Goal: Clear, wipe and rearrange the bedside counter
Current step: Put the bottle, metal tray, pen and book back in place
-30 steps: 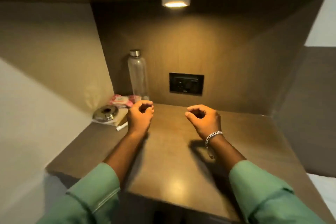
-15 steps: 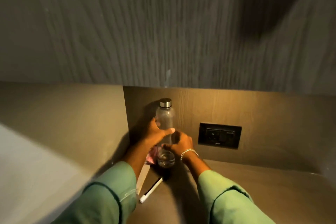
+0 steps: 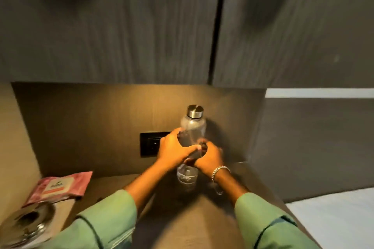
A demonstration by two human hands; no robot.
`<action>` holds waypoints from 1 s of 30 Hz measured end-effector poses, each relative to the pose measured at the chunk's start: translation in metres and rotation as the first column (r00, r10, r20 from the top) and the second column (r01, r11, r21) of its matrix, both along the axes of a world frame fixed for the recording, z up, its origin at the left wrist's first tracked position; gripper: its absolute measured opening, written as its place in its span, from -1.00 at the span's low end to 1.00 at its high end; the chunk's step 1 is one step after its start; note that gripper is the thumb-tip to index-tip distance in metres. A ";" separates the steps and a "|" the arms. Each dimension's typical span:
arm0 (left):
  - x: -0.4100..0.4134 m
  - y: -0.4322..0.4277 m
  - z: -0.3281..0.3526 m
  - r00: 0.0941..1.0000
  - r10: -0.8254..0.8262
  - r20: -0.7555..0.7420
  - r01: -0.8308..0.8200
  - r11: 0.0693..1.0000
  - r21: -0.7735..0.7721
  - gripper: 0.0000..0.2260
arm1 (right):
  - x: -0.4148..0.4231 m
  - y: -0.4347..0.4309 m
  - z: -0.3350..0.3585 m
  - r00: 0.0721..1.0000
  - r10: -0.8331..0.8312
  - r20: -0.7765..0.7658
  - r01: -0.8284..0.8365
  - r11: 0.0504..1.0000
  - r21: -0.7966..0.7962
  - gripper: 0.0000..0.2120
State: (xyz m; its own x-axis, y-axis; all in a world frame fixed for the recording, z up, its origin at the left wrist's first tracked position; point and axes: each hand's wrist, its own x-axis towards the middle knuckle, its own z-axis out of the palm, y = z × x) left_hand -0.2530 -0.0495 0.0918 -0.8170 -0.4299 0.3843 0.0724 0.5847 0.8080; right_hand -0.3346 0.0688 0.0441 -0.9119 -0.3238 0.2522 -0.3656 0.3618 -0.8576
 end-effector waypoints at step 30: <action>0.121 -0.184 -0.067 0.847 0.511 0.145 -0.526 0.846 0.089 -0.76 | 0.114 -0.136 -0.086 0.901 0.425 -0.088 -0.427 0.904 0.002 -0.81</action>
